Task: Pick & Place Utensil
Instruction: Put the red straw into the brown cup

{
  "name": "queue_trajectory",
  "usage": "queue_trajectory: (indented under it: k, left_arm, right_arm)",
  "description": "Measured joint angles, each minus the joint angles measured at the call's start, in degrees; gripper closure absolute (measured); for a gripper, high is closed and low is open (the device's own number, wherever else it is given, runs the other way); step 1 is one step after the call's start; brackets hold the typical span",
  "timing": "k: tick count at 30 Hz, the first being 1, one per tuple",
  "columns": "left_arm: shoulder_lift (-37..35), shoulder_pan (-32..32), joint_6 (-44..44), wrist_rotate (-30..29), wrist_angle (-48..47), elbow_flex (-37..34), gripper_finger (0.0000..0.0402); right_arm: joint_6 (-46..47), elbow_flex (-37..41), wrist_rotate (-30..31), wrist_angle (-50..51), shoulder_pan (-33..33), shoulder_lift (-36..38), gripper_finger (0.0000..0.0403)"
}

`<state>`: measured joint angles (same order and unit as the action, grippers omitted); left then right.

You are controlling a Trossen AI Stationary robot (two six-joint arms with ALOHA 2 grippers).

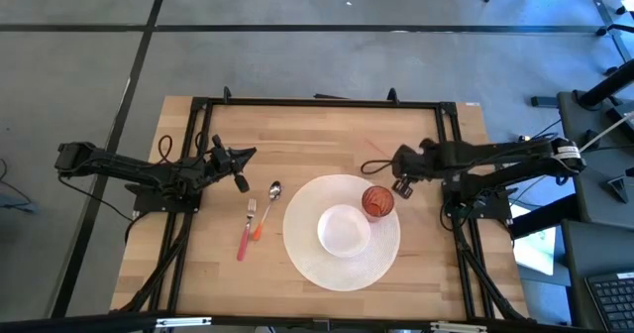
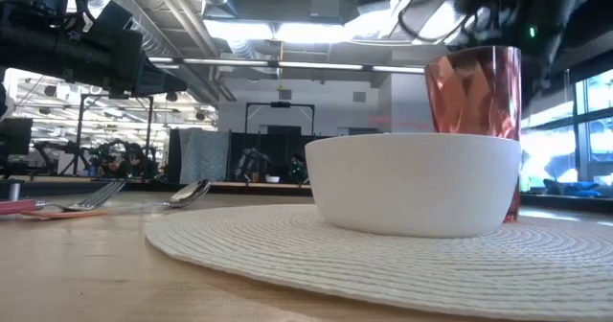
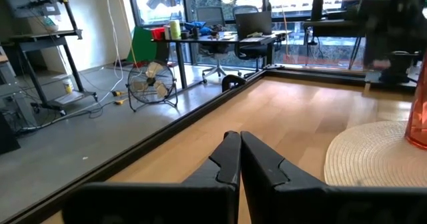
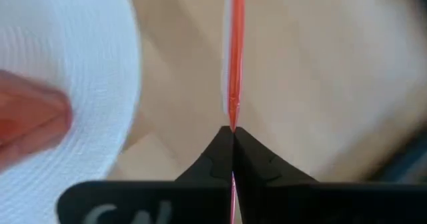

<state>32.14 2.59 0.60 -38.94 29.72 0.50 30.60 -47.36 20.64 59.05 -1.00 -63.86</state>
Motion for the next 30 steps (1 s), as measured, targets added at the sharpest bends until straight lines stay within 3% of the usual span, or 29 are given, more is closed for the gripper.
queue_trajectory:
  k: [5,11,16,19,22,30]
  left_arm:
    - [0.0,0.0,0.01,0.0,0.01,0.01,0.0396]
    - [0.0,0.0,0.0,0.0,0.0,0.01,0.0396]
    - [0.0,0.0,0.06,0.0,0.0,0.01,0.0396]
    - [0.0,-0.02,0.08,0.0,0.02,0.01,0.0396]
    - [0.0,0.0,0.03,0.11,0.02,0.01,0.0396]
    - [0.15,-0.01,0.01,1.47,-1.22,0.01,0.0396]
  right_arm:
    - [-1.97,-12.2,5.28,10.31,-0.01,0.07,0.0401]
    - [-8.33,-25.5,5.34,20.36,0.01,-0.67,0.0401]
    - [-17.45,-36.71,7.35,31.39,0.87,-5.76,0.0402]
    - [-31.13,-39.66,7.37,30.87,2.53,-7.82,0.0402]
    - [-40.09,-41.28,13.74,30.8,4.08,-10.59,0.0402]
    - [-47.99,-41.34,25.76,30.79,8.2,-14.36,0.0403]
